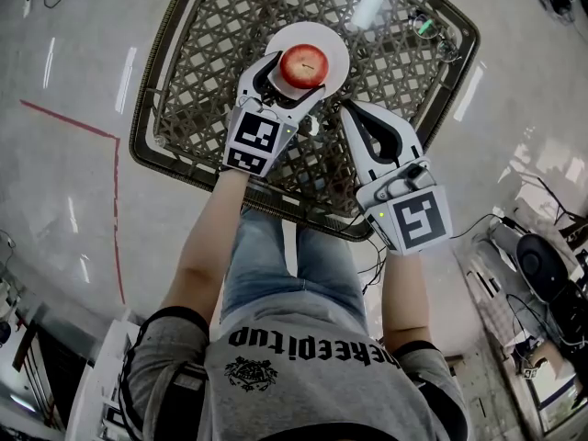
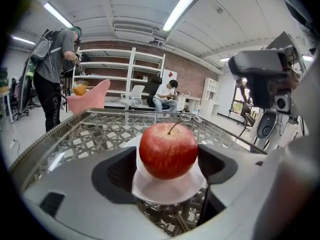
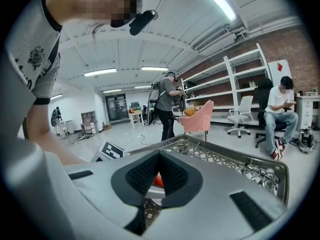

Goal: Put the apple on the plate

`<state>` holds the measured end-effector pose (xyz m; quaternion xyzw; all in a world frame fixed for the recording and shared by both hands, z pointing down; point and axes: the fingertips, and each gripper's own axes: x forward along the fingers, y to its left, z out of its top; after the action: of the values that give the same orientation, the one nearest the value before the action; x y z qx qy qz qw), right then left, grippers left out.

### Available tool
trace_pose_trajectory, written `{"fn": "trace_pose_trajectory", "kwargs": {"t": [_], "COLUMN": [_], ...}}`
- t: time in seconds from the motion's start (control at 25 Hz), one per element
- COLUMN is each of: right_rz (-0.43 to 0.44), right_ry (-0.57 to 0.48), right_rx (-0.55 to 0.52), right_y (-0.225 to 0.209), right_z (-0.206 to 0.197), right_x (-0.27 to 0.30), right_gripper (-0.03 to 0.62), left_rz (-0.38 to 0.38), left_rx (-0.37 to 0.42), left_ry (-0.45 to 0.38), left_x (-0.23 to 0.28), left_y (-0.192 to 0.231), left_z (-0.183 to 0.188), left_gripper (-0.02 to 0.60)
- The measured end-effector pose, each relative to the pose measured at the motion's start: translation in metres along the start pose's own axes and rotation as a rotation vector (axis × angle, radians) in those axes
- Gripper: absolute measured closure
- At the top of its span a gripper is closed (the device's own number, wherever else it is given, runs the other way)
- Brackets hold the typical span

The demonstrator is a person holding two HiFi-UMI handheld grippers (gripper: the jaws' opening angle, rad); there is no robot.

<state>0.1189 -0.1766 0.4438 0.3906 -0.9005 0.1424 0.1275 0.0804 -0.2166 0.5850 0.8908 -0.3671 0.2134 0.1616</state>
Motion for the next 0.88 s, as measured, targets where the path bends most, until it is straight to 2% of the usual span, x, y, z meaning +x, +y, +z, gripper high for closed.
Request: {"fn": "trace_pose_trajectory", "kwargs": {"t": [0.48, 0.68, 0.76, 0.88], "right_rz": [0.006, 0.003, 0.0, -0.003], "right_ry": [-0.025, -0.04, -0.047, -0.057], "right_rx": [-0.013, -0.024, -0.028, -0.035], "right_y": [0.009, 0.016, 0.017, 0.02], "right_z": [0.013, 0.024, 0.029, 0.037], "right_x": [-0.002, -0.006, -0.006, -0.006], "right_gripper": [0.594, 0.594, 0.594, 0.594], "left_rz": [-0.007, -0.033, -0.036, -0.026], "left_rx": [0.001, 0.044, 0.07, 0.105], "left_ry": [-0.02, -0.033, -0.036, -0.048], "left_x": [-0.017, -0.029, -0.033, -0.04], "left_y": [-0.003, -0.013, -0.016, -0.018], "left_z": [0.014, 0.029, 0.036, 0.047], "left_gripper": [0.179, 0.193, 0.236, 0.339]}}
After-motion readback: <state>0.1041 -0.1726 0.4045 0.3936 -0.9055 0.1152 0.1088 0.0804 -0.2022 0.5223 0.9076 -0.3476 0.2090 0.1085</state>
